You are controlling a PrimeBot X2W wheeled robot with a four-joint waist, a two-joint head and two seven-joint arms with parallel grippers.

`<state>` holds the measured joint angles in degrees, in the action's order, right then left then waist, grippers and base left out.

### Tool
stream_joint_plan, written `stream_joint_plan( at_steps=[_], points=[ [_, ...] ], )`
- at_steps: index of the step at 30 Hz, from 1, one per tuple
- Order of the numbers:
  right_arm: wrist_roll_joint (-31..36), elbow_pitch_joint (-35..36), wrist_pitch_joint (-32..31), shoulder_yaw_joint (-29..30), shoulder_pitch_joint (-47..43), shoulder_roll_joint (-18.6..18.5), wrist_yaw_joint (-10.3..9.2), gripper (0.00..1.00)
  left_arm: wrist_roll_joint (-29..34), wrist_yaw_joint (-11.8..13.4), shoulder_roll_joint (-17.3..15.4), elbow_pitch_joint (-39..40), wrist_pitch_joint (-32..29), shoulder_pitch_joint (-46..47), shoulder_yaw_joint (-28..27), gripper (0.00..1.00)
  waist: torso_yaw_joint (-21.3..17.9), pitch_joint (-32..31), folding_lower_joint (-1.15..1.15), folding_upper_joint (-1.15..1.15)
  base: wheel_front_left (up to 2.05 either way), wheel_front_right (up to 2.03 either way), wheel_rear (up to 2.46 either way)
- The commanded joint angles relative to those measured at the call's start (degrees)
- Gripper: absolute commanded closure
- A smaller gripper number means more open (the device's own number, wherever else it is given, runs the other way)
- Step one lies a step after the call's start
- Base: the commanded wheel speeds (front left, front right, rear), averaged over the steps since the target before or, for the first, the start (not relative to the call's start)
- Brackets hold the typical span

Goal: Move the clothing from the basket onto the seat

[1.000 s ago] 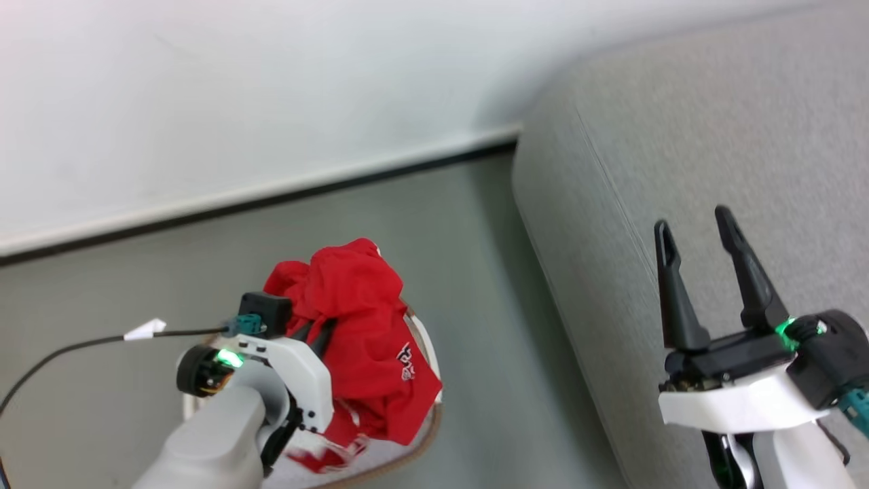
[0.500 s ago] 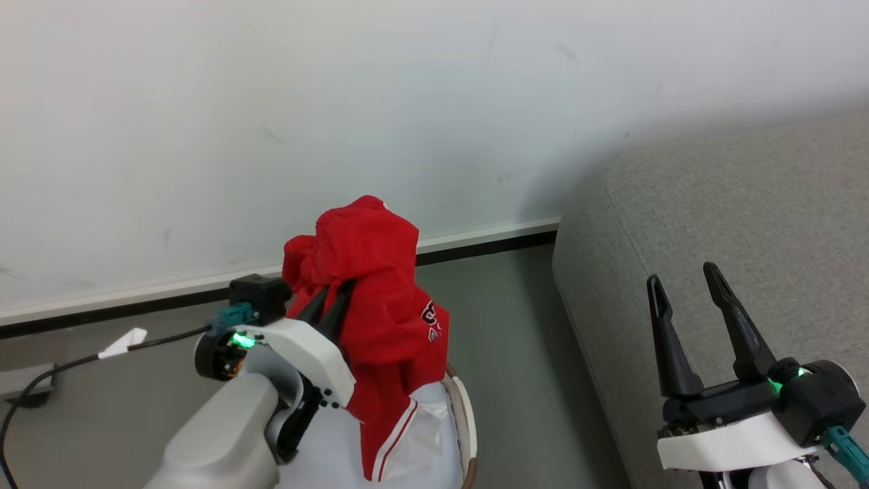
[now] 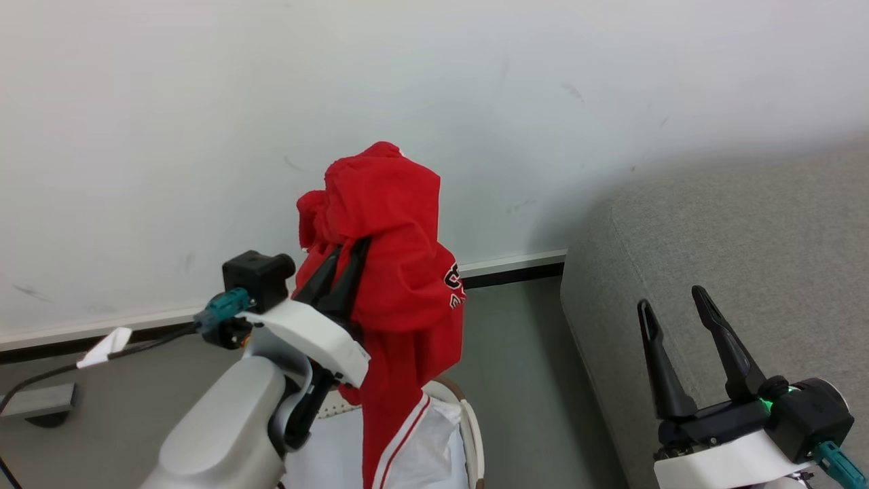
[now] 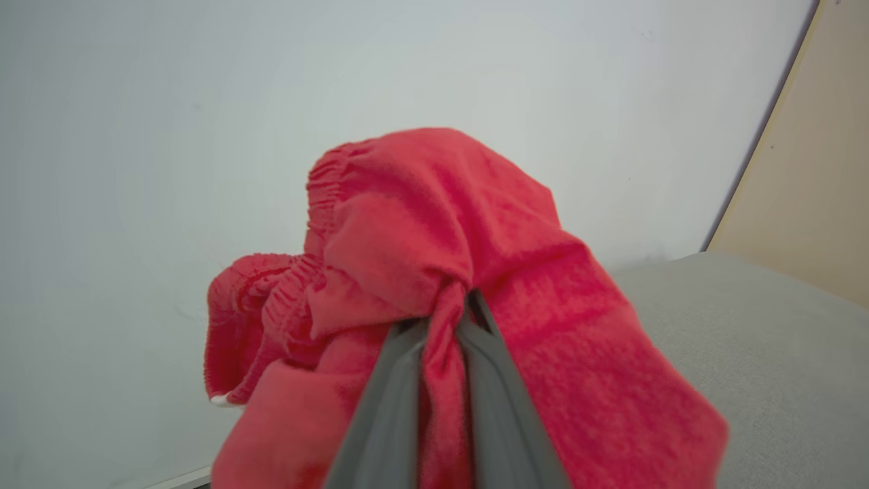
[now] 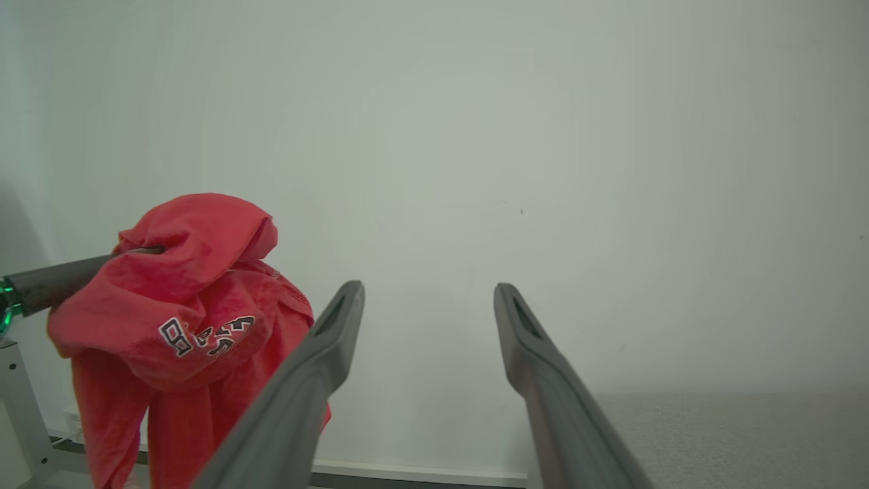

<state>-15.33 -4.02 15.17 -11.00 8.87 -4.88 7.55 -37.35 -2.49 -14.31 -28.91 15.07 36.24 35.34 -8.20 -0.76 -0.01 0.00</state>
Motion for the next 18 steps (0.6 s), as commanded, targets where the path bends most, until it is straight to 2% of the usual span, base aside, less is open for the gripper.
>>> stream_joint_plan(
  at_steps=[1,10,18],
  points=[
    [-0.41,0.05,-0.03,-0.25,-0.99,-0.31,-0.12,0.0,-0.14,0.38,-0.52,1.14,-0.09,-1.03,-0.29,1.0,-0.08,-0.1,0.01,0.0,0.0,0.0,0.0],
    [-0.6,0.34,-0.03,-1.62,-0.06,-0.96,-0.12,0.0,-1.25,1.76,-1.32,3.83,-1.03,-2.5,-0.59,1.0,-0.01,0.4,0.01,0.0,0.0,0.0,0.0],
    [-0.61,0.63,-0.04,-6.41,2.05,-2.61,-0.12,0.0,-1.53,1.94,-0.92,4.48,-1.18,-1.37,-0.27,1.0,1.0,1.62,0.01,0.0,0.0,0.0,0.0]
  ],
)
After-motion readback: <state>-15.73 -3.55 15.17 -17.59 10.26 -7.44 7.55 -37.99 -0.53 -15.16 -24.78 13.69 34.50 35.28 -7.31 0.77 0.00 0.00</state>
